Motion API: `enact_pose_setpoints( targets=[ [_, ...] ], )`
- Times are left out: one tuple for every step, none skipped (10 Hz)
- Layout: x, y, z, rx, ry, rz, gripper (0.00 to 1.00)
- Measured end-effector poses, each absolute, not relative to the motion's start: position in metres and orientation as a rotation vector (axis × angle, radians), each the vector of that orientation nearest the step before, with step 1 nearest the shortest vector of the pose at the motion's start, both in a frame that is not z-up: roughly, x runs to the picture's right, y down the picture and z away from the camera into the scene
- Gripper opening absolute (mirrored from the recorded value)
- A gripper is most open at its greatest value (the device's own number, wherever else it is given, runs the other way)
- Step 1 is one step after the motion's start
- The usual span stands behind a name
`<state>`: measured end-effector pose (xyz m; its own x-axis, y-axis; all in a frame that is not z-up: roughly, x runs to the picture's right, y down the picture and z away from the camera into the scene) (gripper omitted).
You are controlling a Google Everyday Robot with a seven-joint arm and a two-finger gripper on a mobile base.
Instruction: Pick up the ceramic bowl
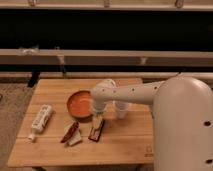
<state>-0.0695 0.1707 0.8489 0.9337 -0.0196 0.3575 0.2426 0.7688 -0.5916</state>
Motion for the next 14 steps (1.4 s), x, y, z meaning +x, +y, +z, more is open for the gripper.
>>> enact_pose_setpoints(
  targets=[
    [-0.067, 0.166, 0.848, -0.676, -0.347, -0.146, 0.37],
    [-0.067, 0.162, 0.847, -0.671, -0.351, -0.147, 0.29],
    [-0.065, 0.159, 0.845, -0.671, -0.352, -0.152, 0.2],
    [-0.065, 0.156, 0.843, -0.67, -0.351, -0.156, 0.12],
    [-0.066, 0.15, 0.84, -0.66, -0.353, -0.162, 0.01],
    [-0.066, 0.147, 0.839, -0.655, -0.353, -0.165, 0.0],
    [-0.067, 0.144, 0.837, -0.649, -0.35, -0.169, 0.0],
    [-0.067, 0.14, 0.836, -0.641, -0.345, -0.17, 0.0],
    [-0.068, 0.137, 0.835, -0.637, -0.344, -0.175, 0.0],
    [-0.071, 0.132, 0.833, -0.631, -0.342, -0.188, 0.0],
    [-0.074, 0.123, 0.829, -0.622, -0.338, -0.215, 0.0],
    [-0.078, 0.113, 0.823, -0.613, -0.339, -0.249, 0.0],
    [-0.084, 0.101, 0.814, -0.596, -0.348, -0.299, 0.0],
    [-0.087, 0.089, 0.805, -0.576, -0.36, -0.354, 0.0]
  ],
)
